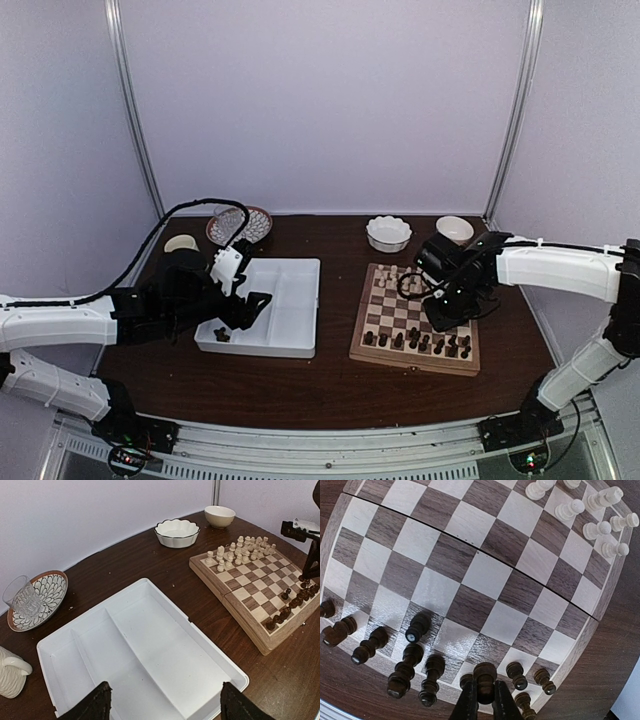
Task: Set up the chess pieces on the board
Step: Place the pawn at c7.
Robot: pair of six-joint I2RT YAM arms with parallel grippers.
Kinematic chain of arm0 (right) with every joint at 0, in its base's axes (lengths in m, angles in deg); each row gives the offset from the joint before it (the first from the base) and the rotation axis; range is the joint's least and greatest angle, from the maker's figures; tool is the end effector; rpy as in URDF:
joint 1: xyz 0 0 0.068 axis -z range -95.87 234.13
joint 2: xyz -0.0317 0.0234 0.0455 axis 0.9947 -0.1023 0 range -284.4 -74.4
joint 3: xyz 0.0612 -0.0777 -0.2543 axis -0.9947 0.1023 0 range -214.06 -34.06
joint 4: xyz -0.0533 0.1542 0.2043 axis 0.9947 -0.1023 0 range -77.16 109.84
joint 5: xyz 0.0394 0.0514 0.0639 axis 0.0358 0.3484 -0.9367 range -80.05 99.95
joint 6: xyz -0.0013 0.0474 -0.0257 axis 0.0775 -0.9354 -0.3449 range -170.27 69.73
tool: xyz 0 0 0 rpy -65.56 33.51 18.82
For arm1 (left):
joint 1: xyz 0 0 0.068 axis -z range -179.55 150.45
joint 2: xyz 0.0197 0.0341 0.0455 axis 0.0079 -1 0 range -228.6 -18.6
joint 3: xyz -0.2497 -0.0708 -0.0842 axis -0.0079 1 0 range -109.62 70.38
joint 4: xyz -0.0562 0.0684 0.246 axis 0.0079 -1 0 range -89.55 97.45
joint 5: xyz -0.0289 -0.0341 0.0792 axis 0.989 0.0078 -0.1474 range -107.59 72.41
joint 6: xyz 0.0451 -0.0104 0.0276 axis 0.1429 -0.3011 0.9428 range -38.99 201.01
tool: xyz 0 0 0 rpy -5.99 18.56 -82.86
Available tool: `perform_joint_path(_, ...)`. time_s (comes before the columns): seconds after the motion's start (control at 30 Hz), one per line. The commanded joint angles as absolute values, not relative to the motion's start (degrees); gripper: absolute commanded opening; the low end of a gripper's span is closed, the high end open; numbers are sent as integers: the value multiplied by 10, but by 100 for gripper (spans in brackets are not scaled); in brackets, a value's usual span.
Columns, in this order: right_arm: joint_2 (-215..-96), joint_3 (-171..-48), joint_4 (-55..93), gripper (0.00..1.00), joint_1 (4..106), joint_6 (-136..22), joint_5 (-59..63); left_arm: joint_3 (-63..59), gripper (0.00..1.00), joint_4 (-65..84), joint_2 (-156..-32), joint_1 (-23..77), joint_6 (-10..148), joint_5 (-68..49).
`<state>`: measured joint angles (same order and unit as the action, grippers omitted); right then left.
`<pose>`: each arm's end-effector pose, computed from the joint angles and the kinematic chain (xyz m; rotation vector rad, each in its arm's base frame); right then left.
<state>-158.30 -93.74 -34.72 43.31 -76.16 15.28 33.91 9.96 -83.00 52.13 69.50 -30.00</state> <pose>0.2000 0.1683 0.2228 -0.3670 2.9037 0.0441 0.1603 -0.1903 0.2433 0.5667 1.9568 -0.4847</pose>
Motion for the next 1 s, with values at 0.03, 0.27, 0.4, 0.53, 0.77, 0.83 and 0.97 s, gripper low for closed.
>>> perform_joint_path(0.03,-1604,-928,-320,5,458,-753,123,335,75,117,-830,519,689,-293)
perform_joint_path(0.27,-1607,-907,-319,7,462,-758,116,335,74,115,-827,519,689,-292)
perform_joint_path(0.4,-1598,-895,-320,8,463,-765,117,336,75,116,-827,519,687,-290)
perform_joint_path(0.53,-1596,-890,-323,9,463,-767,116,335,75,115,-830,519,687,-288)
perform_joint_path(0.77,-1612,-898,-323,9,463,-761,114,334,75,115,-832,519,687,-289)
perform_joint_path(0.83,-1616,-897,-320,9,463,-759,109,334,75,115,-834,519,688,-290)
perform_joint_path(0.97,-1618,-897,-314,10,463,-758,108,334,75,114,-833,518,688,-289)
